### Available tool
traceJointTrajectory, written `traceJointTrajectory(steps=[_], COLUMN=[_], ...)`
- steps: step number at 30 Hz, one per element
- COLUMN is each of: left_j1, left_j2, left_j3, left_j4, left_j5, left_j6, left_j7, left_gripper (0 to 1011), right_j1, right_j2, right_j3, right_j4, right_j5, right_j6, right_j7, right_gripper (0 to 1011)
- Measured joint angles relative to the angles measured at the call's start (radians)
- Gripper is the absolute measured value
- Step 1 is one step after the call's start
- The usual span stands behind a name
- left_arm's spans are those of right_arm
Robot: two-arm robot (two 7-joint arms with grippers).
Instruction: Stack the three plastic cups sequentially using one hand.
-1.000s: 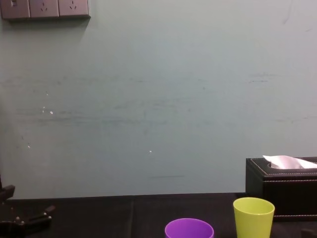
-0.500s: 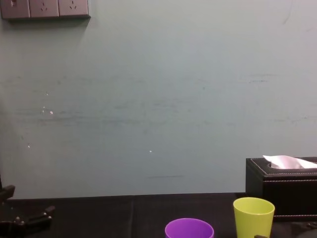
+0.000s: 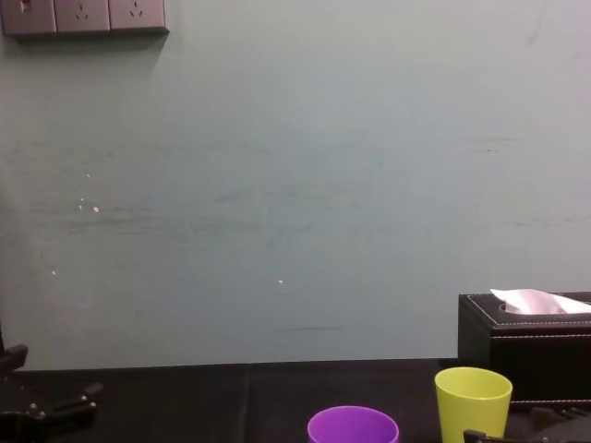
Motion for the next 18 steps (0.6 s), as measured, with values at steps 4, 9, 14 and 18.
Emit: traceJointTrajectory(steps=[4, 9, 14, 18], left_j1=[0.000, 0.000, 0.000, 0.000], left_j2=[0.000, 0.000, 0.000, 0.000], left_j3=[0.000, 0.000, 0.000, 0.000], left_j4=[0.000, 0.000, 0.000, 0.000], left_j5=[0.000, 0.000, 0.000, 0.000], left_j6=[0.000, 0.000, 0.000, 0.000], left_j7=[0.000, 0.000, 0.000, 0.000], left_gripper=[1010, 1010, 1010, 1010], right_j1=[0.010, 0.017, 0.025, 0.030], right_j2=[-0.006, -0.010, -0.014, -0.018], right_j3=[-0.001, -0.002, -0.004, -0.005], right_j4=[0.009, 0.016, 0.024, 0.031], right_j5=[-0.003, -0.004, -0.008, -0.012], right_j6=[0.003, 0.005, 0.008, 0.009], right_j7=[0.001, 0.001, 0.001, 0.001], right_gripper=[1003, 1003, 1003, 1003])
